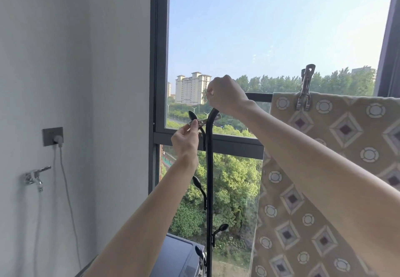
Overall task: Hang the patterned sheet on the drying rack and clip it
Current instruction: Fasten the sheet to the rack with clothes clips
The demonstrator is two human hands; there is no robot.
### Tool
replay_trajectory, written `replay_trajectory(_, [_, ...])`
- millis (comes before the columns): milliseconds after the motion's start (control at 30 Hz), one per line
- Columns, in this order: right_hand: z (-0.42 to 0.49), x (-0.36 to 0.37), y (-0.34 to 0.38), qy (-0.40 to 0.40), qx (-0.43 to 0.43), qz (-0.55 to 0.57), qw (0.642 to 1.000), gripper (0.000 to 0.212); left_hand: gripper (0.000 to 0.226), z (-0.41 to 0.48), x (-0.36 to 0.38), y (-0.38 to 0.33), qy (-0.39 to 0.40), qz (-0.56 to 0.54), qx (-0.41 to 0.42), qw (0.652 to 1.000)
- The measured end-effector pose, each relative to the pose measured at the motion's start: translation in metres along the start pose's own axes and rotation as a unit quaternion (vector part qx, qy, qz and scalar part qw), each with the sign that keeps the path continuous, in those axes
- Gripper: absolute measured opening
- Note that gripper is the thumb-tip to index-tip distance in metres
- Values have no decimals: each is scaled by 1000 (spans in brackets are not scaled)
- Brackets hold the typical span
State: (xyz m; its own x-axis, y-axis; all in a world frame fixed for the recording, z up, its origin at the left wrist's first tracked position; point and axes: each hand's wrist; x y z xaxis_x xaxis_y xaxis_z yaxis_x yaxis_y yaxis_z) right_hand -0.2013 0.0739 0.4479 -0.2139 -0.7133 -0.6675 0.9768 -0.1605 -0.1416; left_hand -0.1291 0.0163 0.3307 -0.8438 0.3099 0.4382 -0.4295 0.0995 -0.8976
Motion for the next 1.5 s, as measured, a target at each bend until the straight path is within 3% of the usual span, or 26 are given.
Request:
replay_trajectory(167, [4, -3, 1, 39, 2, 19, 999, 23, 14, 5, 2, -2, 79, -47, -81, 993])
replay_trajectory(333, [10, -10, -2, 142, 1, -34, 989, 20, 15, 10, 4, -5, 184, -124, -118, 968])
replay_trajectory(400, [12, -15, -7, 191, 19, -70, 979, 33, 18, 12, 3, -4, 220, -155, -120, 955])
replay_trajectory(567, [16, -23, -20, 280, 56, 52, 957, 49, 26, 15, 0, -5, 268, -175, -125, 939])
replay_trajectory(733, [14, -26, -17, 268, 50, 116, 955, 39, 24, 15, -6, -6, 285, -148, -118, 940])
replay_trajectory(1000, [11, -21, -14, 222, 66, 151, 961, 28, 12, 16, -19, -14, 233, -44, -63, 969])
replay_trajectory(1100, [10, -21, -11, 209, 66, 142, 965, 30, 22, 14, -20, -18, 218, -16, -30, 975])
replay_trajectory(1367, [10, -17, -13, 101, 60, 156, 981, 35, 38, 1, -22, -32, 200, 24, -11, 980])
replay_trajectory(1500, [10, -23, -15, -6, 105, 190, 976, 35, 43, -8, -26, -36, 201, 50, 2, 978])
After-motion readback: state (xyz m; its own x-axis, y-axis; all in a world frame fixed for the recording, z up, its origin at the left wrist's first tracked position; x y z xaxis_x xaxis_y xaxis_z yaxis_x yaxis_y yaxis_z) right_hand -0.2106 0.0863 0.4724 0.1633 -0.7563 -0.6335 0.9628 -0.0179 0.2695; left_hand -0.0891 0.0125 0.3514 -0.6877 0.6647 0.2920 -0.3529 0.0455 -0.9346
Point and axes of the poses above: each hand's wrist, its own z-axis towards the middle knuckle, its own x-axis out of the palm, y = z × x, and after that the axes turned 10 degrees about -x, right-handed
